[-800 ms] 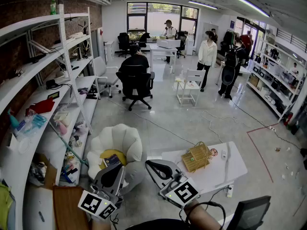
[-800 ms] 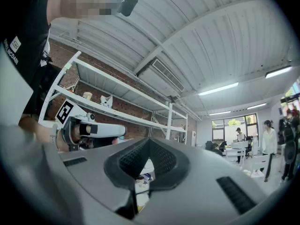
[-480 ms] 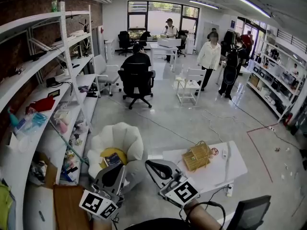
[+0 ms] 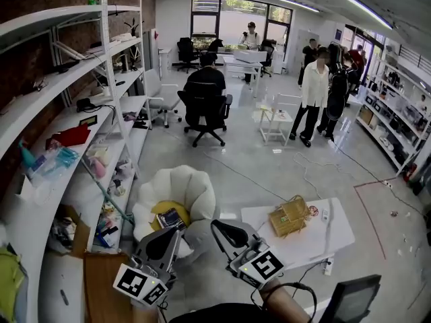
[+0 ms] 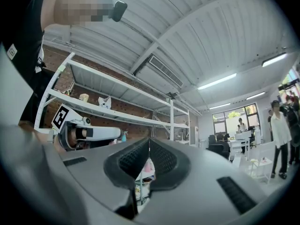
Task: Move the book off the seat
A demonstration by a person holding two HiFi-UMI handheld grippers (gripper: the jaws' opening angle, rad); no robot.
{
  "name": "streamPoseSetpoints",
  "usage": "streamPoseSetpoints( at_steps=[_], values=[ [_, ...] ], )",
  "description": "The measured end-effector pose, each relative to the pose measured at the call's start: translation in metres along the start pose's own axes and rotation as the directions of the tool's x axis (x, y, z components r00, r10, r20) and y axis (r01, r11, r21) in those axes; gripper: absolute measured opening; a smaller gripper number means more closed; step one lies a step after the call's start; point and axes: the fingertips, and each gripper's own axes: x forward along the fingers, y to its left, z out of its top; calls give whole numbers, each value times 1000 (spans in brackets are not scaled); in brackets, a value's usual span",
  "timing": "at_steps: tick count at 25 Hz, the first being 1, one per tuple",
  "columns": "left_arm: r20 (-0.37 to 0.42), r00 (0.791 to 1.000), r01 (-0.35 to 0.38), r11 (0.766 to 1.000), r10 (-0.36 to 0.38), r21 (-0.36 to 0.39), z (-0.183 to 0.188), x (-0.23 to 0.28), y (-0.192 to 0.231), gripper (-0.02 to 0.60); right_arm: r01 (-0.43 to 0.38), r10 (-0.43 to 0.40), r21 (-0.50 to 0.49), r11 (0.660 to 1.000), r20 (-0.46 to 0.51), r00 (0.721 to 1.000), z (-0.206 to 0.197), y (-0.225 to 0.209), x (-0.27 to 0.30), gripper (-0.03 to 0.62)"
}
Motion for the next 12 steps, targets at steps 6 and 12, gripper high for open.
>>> streamPoseSetpoints(
  at_steps=[6, 12],
  values=[
    [-3, 1000, -22, 1000, 22, -10, -1, -36, 33, 3, -9, 9, 1, 1000, -24, 1000, -14, 35, 29, 17],
    [-17, 999, -46, 999, 46, -25, -13, -49, 52, 3, -13, 14, 21, 1000, -51, 999, -28, 45, 43, 17]
  ],
)
